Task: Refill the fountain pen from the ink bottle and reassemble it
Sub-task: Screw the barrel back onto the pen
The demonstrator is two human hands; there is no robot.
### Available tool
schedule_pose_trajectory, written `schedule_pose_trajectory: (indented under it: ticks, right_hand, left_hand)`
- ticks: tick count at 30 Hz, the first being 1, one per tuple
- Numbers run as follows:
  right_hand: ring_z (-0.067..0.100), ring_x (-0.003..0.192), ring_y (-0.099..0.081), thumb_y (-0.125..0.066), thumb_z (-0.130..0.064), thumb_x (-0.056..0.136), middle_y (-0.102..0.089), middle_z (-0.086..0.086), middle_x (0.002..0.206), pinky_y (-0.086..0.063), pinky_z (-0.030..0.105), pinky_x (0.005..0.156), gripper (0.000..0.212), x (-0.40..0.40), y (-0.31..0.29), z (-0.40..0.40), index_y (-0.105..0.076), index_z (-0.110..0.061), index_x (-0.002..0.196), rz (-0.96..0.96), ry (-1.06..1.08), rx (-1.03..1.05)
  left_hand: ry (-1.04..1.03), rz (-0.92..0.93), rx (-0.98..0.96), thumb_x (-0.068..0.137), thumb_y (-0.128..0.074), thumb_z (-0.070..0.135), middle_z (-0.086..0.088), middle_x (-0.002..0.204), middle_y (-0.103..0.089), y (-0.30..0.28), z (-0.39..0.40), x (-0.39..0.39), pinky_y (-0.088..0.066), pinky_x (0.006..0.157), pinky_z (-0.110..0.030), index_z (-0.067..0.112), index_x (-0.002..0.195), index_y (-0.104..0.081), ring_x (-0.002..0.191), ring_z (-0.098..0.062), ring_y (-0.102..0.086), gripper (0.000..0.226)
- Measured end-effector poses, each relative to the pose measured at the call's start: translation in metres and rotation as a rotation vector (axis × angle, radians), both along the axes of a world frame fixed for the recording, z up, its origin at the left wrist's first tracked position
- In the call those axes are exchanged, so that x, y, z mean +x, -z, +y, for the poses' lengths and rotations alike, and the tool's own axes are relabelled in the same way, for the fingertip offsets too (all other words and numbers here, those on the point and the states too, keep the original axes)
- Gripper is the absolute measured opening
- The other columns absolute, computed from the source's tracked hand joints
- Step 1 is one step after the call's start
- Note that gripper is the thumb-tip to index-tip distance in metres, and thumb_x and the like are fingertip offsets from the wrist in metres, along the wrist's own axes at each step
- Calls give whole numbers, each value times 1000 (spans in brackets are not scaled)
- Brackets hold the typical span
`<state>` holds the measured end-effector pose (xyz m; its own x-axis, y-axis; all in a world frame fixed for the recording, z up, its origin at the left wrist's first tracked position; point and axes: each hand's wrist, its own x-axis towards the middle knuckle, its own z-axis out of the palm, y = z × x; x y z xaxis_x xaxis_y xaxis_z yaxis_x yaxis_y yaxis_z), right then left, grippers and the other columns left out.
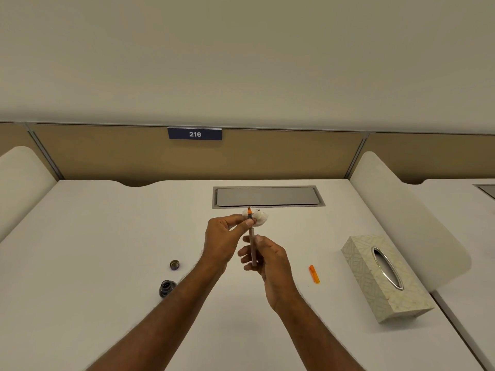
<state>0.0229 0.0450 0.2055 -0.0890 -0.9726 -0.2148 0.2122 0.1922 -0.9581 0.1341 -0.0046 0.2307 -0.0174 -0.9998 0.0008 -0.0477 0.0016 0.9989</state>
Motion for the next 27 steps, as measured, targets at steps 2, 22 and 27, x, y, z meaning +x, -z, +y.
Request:
schedule_pose_trajectory:
  ticks: [2,22,27]
  right_hand:
    - [23,74,-71,-55,-27,99,-76,10,83,-60,32,70,22,-2,1,-2,-65,-9,107,65,37,-10]
    - [22,78,-72,-55,-32,98,-76,4,81,-57,35,83,23,5,4,-11,-68,-14,103,70,57,-12]
    - [19,78,-71,-52,-31,100,-76,4,81,-54,37,83,24,5,5,-13,-70,-15,99,93,52,-26]
  left_hand:
    - [-13,-12,7,88,-71,19,-3,109,-76,0,0,-1,-48,101,-33,16,110,-75,107,-19,-69,23]
    - [-38,-33,35,87,-73,20,-8,113,-76,1,-9,2,-47,108,-43,12,112,-76,113,-23,-68,26]
    - [-38,-34,35,87,-72,21,-8,113,-76,1,-12,2,-46,108,-43,12,112,-76,113,-23,-68,26]
